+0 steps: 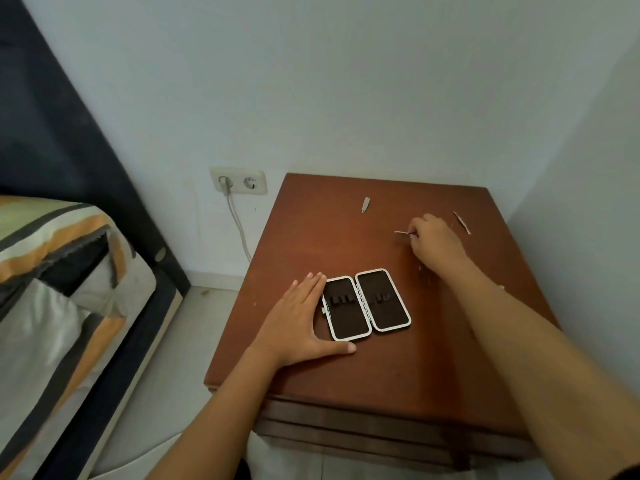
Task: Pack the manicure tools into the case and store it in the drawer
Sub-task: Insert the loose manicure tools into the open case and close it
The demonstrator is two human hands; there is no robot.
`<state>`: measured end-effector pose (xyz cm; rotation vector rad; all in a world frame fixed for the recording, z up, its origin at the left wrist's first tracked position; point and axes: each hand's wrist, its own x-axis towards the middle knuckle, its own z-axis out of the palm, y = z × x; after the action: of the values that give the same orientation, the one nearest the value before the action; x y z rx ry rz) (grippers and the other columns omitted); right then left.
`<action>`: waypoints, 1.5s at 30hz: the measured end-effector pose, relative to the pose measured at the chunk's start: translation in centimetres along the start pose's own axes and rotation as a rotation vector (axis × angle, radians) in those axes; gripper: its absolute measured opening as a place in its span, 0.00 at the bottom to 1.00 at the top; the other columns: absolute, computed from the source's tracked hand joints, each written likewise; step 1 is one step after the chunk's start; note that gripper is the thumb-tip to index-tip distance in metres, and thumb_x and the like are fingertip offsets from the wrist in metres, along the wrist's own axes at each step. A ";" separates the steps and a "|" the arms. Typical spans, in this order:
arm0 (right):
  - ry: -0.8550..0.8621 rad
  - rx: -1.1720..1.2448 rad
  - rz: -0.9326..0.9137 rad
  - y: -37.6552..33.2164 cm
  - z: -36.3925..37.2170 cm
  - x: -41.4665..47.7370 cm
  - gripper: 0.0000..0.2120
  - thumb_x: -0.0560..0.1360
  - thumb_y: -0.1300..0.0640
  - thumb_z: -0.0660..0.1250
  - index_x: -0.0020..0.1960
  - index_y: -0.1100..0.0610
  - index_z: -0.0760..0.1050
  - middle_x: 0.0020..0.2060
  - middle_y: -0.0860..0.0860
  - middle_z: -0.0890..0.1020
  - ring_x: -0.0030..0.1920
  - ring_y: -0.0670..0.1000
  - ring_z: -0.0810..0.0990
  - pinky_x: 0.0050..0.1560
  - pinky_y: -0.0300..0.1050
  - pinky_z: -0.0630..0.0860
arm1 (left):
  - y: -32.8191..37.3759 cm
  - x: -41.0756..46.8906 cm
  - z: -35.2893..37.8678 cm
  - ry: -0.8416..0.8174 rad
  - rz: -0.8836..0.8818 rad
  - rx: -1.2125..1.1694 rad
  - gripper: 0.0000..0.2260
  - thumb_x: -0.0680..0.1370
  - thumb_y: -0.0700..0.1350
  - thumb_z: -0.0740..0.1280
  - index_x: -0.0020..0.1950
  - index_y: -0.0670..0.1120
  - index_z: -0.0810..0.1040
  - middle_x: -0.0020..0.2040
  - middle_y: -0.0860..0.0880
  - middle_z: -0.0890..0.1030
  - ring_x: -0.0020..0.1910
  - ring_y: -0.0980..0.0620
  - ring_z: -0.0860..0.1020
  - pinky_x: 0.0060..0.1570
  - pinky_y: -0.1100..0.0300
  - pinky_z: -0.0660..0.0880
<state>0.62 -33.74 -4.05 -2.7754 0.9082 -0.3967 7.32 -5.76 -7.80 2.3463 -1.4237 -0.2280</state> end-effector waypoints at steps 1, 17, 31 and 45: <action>0.020 0.094 -0.002 -0.7 -0.2 -0.1 0.08 0.75 0.64 0.59 0.49 0.62 0.76 0.48 0.60 0.77 0.50 0.61 0.75 0.48 0.52 0.73 | 0.0 0.0 0.1 0.007 -0.004 0.008 0.56 0.60 0.78 0.60 0.77 0.48 0.46 0.78 0.54 0.48 0.74 0.61 0.43 0.72 0.62 0.37; -0.549 0.242 -0.306 -11.0 -1.4 -3.4 0.04 0.71 0.62 0.68 0.45 0.54 0.79 0.39 0.49 0.78 0.43 0.50 0.78 0.50 0.47 0.79 | 0.3 -0.5 0.0 0.042 -0.057 0.045 0.58 0.59 0.79 0.55 0.77 0.45 0.45 0.78 0.50 0.44 0.73 0.61 0.38 0.72 0.60 0.35; -0.632 0.278 -0.461 -9.1 -1.0 -4.0 0.09 0.73 0.59 0.69 0.52 0.53 0.82 0.51 0.48 0.83 0.50 0.44 0.80 0.51 0.37 0.75 | -0.1 -0.4 0.3 0.048 -0.076 0.022 0.58 0.57 0.80 0.56 0.77 0.46 0.46 0.78 0.51 0.46 0.75 0.59 0.40 0.73 0.58 0.38; -0.131 0.336 0.140 -6.2 5.7 8.3 0.25 0.78 0.57 0.59 0.73 0.59 0.58 0.74 0.59 0.60 0.74 0.59 0.57 0.73 0.51 0.56 | -0.7 0.0 1.0 0.066 -0.070 0.008 0.59 0.56 0.81 0.55 0.77 0.48 0.44 0.78 0.54 0.43 0.74 0.59 0.37 0.73 0.59 0.38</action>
<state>12.27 -33.24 -6.25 -2.3875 0.9036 -0.3076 7.59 -5.71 -9.00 2.3903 -1.3158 -0.1631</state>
